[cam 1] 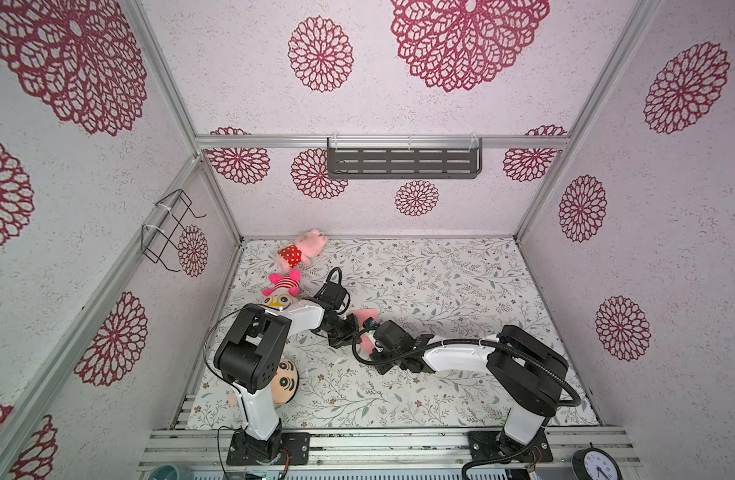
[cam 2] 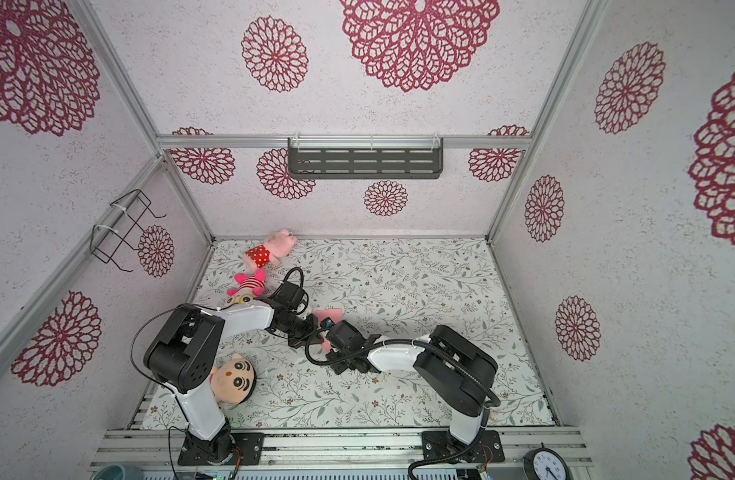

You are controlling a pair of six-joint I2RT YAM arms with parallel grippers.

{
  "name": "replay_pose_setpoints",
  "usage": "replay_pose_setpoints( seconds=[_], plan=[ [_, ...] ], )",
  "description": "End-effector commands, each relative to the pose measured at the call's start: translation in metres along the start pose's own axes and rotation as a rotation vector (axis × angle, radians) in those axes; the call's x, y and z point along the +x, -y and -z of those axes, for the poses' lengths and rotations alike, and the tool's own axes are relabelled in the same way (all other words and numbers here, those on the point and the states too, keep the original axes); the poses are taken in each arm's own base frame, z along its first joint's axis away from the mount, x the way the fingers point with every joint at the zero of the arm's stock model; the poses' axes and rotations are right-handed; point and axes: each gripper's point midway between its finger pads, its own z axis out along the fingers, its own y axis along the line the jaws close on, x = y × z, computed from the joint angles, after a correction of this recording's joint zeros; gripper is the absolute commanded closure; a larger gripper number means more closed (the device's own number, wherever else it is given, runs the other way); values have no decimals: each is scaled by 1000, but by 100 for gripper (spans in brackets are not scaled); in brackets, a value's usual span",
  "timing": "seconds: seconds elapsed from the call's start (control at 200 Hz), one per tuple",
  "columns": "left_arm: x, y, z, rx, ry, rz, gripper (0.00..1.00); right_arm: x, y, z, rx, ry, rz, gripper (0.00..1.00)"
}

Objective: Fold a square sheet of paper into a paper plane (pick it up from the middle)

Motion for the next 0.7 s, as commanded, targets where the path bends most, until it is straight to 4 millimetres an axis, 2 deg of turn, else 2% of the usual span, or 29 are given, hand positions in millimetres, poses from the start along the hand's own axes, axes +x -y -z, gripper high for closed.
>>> replay_pose_setpoints(
  seconds=[0.0,0.065,0.14,0.215,0.28,0.38,0.465,0.57,0.695],
  plan=[
    [5,-25,-7,-101,-20,40,100,61,4,8,2,-168,14,91],
    [4,-19,-6,-79,-21,34,100,66,9,16,12,-153,-10,92],
    [1,-9,-3,-40,-11,23,100,61,11,25,16,-124,-35,92],
    [-3,5,3,10,2,9,100,46,12,33,12,-75,-67,91],
    [-8,21,12,54,26,-11,99,25,14,42,20,-12,-113,88],
    [-19,42,31,107,90,-31,89,-6,23,53,43,98,-229,80],
    [-25,53,47,146,155,-35,78,-22,25,57,2,167,-299,75],
    [-26,55,60,178,216,-31,67,-39,23,58,-48,234,-338,67],
    [-21,42,67,177,252,-21,51,-58,17,59,-96,295,-331,60]
  ],
)
